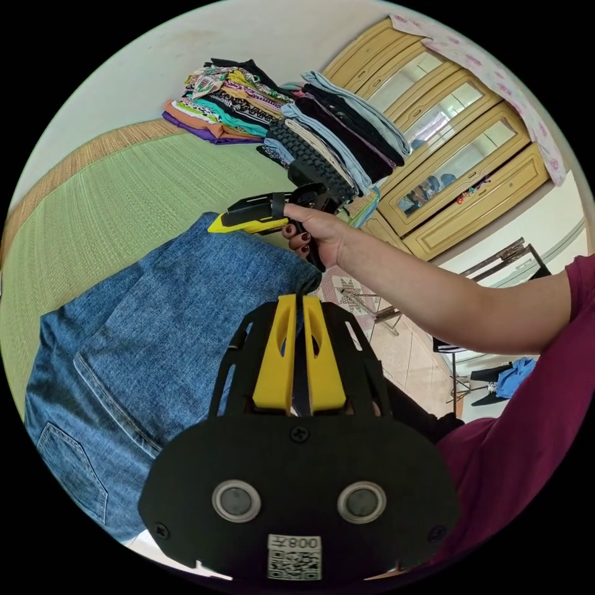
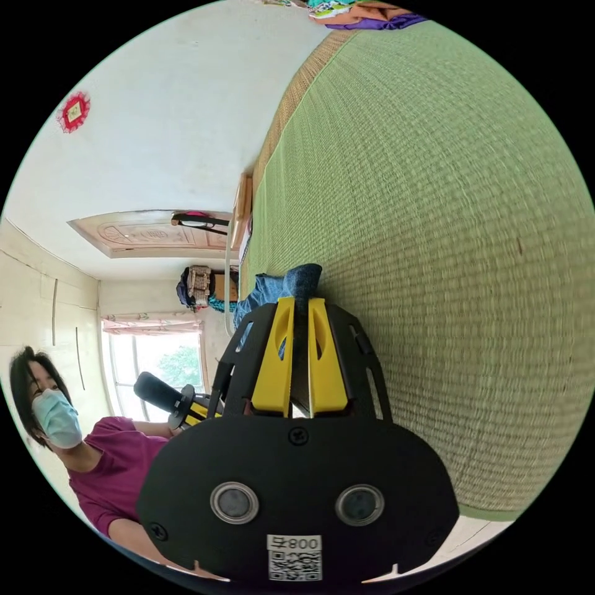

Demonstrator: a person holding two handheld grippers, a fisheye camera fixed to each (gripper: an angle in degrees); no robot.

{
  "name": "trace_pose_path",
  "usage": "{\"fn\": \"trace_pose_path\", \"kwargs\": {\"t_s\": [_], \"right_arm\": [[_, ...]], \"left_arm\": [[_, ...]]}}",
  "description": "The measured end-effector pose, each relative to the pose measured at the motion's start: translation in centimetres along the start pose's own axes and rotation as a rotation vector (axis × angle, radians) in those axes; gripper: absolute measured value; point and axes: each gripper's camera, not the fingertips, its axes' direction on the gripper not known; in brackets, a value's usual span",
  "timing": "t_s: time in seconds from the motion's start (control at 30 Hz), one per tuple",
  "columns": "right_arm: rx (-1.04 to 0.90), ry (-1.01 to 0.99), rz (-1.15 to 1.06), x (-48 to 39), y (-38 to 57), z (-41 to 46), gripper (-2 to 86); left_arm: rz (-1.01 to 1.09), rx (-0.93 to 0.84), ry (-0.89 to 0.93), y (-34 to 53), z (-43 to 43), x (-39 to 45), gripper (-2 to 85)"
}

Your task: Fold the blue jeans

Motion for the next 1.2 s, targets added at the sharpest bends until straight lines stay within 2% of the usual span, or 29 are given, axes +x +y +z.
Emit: {"fn": "trace_pose_path", "kwargs": {"t_s": [0.27,0.6,0.9,1.2], "right_arm": [[0.18,0.039,0.036,-2.6,3.1,-7.1,2.7],[0.249,-0.02,-0.02,-10.5,4.5,-4.7,2.8],[0.238,-0.119,-0.137,-22.6,3.8,3.1,3.1],[0.12,-0.116,-0.24,-34.4,0.9,17.7,3.5]], "left_arm": [[0.09,0.068,0.076,-0.1,-4.8,0.9,1.8],[0.014,0.174,0.135,7.3,-16.7,-3.2,1.9],[-0.077,0.357,0.183,17.4,-31.9,-9.1,1.8],[-0.289,0.56,0.15,31.7,-46.7,-18.2,1.8]]}}
